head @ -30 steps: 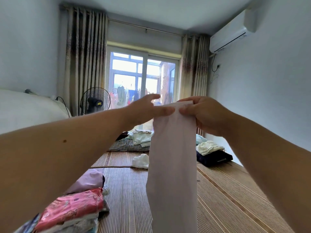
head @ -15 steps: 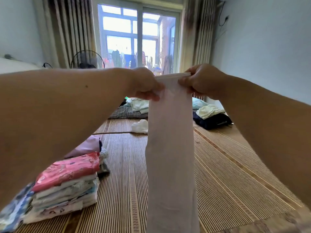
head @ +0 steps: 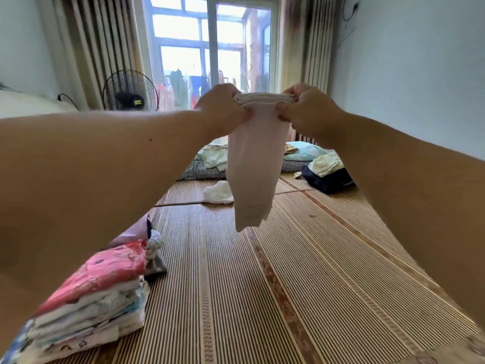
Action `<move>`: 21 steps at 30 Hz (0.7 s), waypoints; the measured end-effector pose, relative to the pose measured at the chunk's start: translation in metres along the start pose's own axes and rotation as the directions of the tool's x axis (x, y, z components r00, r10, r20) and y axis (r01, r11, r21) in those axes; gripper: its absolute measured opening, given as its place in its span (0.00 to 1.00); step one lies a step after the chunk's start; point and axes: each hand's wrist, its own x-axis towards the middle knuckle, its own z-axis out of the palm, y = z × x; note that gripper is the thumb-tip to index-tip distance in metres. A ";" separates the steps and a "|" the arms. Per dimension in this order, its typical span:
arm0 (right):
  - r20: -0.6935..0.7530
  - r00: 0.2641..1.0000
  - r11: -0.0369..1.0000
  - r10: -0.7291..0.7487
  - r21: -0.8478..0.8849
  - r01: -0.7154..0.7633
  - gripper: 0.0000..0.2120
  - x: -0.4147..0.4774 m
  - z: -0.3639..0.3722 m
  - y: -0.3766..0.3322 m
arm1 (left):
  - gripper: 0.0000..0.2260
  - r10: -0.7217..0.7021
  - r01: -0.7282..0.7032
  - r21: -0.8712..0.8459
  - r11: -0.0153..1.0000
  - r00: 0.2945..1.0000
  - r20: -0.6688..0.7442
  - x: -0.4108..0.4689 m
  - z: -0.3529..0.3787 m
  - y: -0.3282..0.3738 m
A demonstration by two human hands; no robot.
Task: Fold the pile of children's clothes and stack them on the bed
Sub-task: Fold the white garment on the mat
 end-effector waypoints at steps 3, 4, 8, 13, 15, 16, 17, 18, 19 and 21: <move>0.102 0.990 0.995 0.098 -0.003 -0.098 0.11 -0.048 0.017 0.021 | 0.06 -0.034 0.029 0.047 0.998 0.991 0.127 -0.037 0.016 -0.015; 0.136 0.982 0.991 0.133 0.010 -0.135 0.10 -0.068 0.023 0.029 | 0.05 -0.050 0.037 0.072 0.997 0.982 0.183 -0.055 0.023 -0.020; 0.389 0.868 0.943 0.309 -0.008 -0.332 0.02 -0.169 0.042 0.061 | 0.08 -0.135 0.070 0.154 0.986 0.875 0.465 -0.158 0.053 -0.046; 0.714 0.558 0.830 0.424 -0.059 -0.555 0.03 -0.279 0.061 0.093 | 0.07 -0.208 0.133 0.160 0.978 0.604 0.770 -0.281 0.074 -0.070; 0.761 0.455 0.794 0.464 -0.129 -0.594 0.03 -0.295 0.065 0.098 | 0.05 -0.197 0.180 0.123 0.976 0.485 0.852 -0.301 0.075 -0.075; 0.770 0.420 0.779 0.480 -0.153 -0.609 0.04 -0.299 0.068 0.098 | 0.05 -0.194 0.210 0.109 0.972 0.447 0.873 -0.304 0.075 -0.078; 0.777 0.397 0.759 0.488 -0.153 -0.633 0.05 -0.301 0.072 0.098 | 0.05 -0.200 0.250 0.097 0.963 0.426 0.883 -0.306 0.077 -0.082; 0.777 0.390 0.739 0.495 -0.141 -0.658 0.05 -0.300 0.075 0.099 | 0.04 -0.212 0.294 0.087 0.952 0.425 0.880 -0.304 0.080 -0.087; 0.765 0.402 0.724 0.503 -0.119 -0.679 0.05 -0.296 0.078 0.099 | 0.04 -0.226 0.337 0.073 0.939 0.441 0.868 -0.300 0.084 -0.090; 0.691 0.490 0.710 0.532 -0.049 -0.702 0.04 -0.284 0.088 0.102 | 0.05 -0.252 0.402 0.033 0.915 0.505 0.826 -0.286 0.096 -0.099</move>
